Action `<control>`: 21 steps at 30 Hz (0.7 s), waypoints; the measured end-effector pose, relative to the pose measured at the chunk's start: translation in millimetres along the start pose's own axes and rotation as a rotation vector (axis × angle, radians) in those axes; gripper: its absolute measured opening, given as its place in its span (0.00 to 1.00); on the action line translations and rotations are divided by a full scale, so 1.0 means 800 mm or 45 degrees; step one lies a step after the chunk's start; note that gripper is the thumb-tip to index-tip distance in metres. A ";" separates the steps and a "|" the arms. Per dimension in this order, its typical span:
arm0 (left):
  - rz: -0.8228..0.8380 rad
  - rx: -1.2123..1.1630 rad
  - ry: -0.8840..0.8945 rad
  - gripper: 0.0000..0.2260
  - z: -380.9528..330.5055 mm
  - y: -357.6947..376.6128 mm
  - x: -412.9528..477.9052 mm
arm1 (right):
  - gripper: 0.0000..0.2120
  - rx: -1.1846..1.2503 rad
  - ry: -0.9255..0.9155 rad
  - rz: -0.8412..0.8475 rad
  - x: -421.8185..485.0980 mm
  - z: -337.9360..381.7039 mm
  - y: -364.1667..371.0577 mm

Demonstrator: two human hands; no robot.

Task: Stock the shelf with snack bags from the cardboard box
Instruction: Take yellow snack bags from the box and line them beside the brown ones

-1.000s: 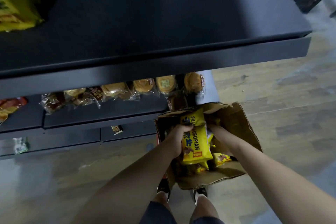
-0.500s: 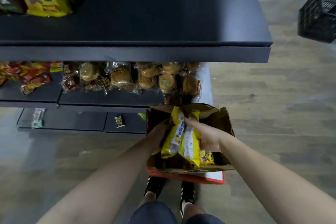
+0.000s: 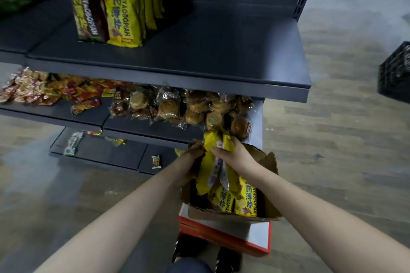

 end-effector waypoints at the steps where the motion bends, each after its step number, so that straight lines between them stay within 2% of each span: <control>1: 0.005 -0.011 0.069 0.14 -0.013 -0.004 -0.009 | 0.11 -0.081 -0.065 -0.028 -0.002 0.014 0.005; 5: -0.100 -0.104 0.285 0.21 -0.065 -0.031 -0.034 | 0.11 -0.341 -0.277 -0.041 -0.012 0.074 0.031; 7: -0.149 -0.184 0.367 0.20 -0.094 -0.039 -0.045 | 0.17 -0.420 -0.286 -0.064 -0.018 0.105 0.043; 9: -0.187 -0.260 0.459 0.18 -0.122 -0.045 -0.056 | 0.12 -0.416 -0.332 -0.041 -0.022 0.136 0.053; 11: -0.257 -0.253 0.570 0.15 -0.151 -0.046 -0.068 | 0.14 -0.340 -0.370 -0.034 -0.027 0.167 0.061; 14: -0.500 0.007 0.798 0.11 -0.195 -0.045 -0.082 | 0.15 -0.090 -0.362 -0.032 -0.026 0.209 0.060; 16: -0.622 0.241 0.989 0.14 -0.225 -0.040 -0.094 | 0.17 0.100 -0.271 -0.053 -0.020 0.231 0.054; 19: -0.544 0.498 1.195 0.22 -0.260 -0.024 -0.110 | 0.24 0.333 -0.141 -0.078 -0.015 0.264 0.045; 21: -0.365 0.743 1.129 0.31 -0.276 -0.012 -0.110 | 0.26 0.416 -0.149 -0.061 -0.013 0.284 0.038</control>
Point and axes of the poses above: each hand's wrist, its own x-axis towards the middle knuckle, its own y-axis out of the palm, z = x × y, the point moved 3 cm from there along x, towards the middle knuckle, and after that the axes turned 11 degrees about y, right-handed, at the moved point
